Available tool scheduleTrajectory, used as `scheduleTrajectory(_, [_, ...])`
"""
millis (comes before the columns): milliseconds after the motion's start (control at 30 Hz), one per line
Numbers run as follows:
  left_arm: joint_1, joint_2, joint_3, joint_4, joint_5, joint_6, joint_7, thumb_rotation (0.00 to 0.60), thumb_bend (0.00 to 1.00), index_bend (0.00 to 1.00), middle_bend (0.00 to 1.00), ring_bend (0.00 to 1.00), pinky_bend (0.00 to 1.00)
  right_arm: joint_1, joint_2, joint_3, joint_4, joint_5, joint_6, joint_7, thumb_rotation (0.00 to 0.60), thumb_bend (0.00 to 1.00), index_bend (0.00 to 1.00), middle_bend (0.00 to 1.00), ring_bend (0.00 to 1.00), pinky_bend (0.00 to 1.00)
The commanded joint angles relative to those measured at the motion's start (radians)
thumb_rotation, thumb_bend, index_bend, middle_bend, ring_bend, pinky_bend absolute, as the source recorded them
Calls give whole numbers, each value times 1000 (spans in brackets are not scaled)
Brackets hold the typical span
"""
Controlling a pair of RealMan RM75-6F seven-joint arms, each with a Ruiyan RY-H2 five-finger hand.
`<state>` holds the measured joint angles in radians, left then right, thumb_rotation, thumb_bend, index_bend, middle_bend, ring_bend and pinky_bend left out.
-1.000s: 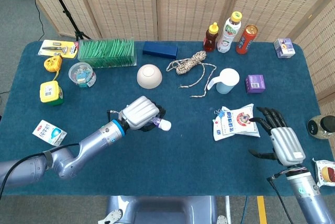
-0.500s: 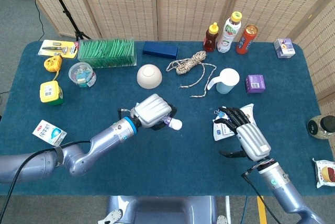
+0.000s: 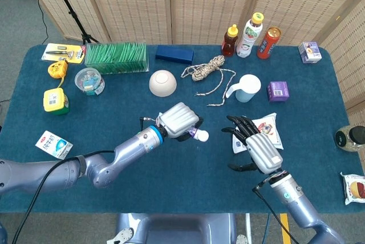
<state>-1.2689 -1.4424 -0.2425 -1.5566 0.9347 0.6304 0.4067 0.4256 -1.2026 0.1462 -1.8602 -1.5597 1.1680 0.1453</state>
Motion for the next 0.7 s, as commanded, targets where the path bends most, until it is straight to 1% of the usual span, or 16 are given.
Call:
scheduleTrajectory(33, [-15,-17,-1,27,-12,-9,-17,600,475,568,543,558,563,6,-8,-5,-3,0,-3,-2,600,0,196,37,0,0])
scheduleTrajectory(300, [-40,-53,4,94,-14,-32,-55,600,476,568,543,554,563,18,-25,-11,-15,5,-5,-29,600,0,195,37,0,0])
scheduleTrajectory(700, [-63,-77,9,136,-6,-42,-83,600,476,568,543,552,563,39,-49,-17,-14,42,-32,-70,600,0,204,37,0,0])
